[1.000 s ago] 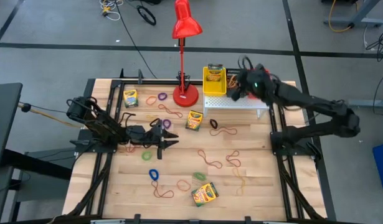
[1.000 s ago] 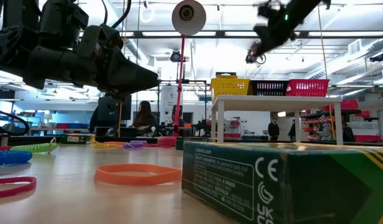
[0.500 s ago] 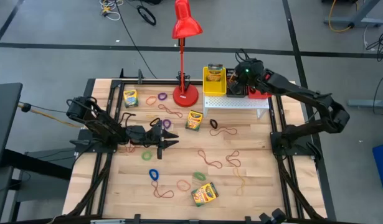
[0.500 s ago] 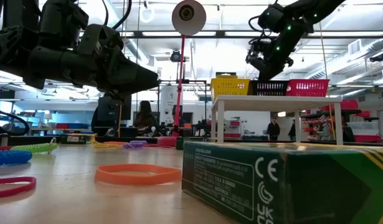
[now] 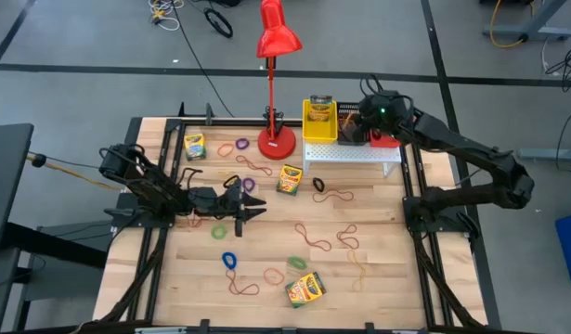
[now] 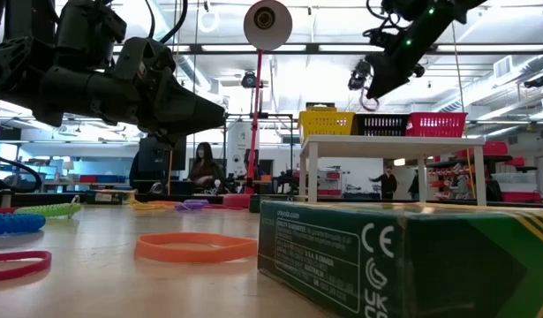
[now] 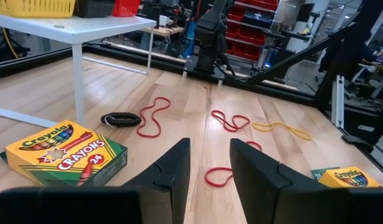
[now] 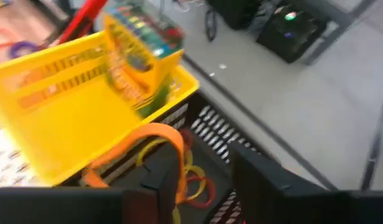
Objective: Pick & Place Office Desk Supplies
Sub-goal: Put the orange rubber band into the black bin on the shelf, then put the green spring keychain into the red bin on the shelf
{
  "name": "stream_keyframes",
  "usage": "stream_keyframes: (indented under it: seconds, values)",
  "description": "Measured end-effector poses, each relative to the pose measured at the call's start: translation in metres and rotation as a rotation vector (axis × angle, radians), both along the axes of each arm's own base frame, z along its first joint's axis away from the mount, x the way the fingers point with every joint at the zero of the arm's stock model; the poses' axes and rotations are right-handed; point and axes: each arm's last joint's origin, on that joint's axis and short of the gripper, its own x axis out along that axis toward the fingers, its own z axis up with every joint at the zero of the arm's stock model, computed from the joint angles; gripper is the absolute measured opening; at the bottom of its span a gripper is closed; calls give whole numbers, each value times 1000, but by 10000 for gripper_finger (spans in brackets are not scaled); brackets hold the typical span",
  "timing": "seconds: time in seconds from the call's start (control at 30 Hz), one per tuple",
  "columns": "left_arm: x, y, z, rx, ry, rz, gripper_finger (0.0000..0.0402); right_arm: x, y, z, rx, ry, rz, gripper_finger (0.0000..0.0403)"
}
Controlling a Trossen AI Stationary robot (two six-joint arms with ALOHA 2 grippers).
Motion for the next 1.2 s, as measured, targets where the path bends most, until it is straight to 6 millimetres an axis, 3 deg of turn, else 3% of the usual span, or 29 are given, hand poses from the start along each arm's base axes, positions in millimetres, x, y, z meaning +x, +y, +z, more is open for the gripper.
stream_keyframes:
  seconds: [0.17,0.23,0.33,0.5,0.63,0.9,1.2]
  values:
    - [0,0,0,0,0,0,119,1,-5,-12,84,33,-34,19]
    - [0,0,0,0,0,0,119,1,-9,-19,120,73,-51,13]
    - [0,0,0,-9,-1,1,119,1,-16,-18,162,72,-97,52]
    - [0,0,0,-23,1,2,119,-1,-31,8,263,2,-152,132]
    - [0,0,-1,-21,8,1,119,-2,-45,16,372,23,-182,174]
    - [0,0,-4,-40,34,0,119,4,-62,6,528,124,-198,222]
    - [0,-1,-4,-53,39,-18,119,6,-57,38,523,81,-51,248]
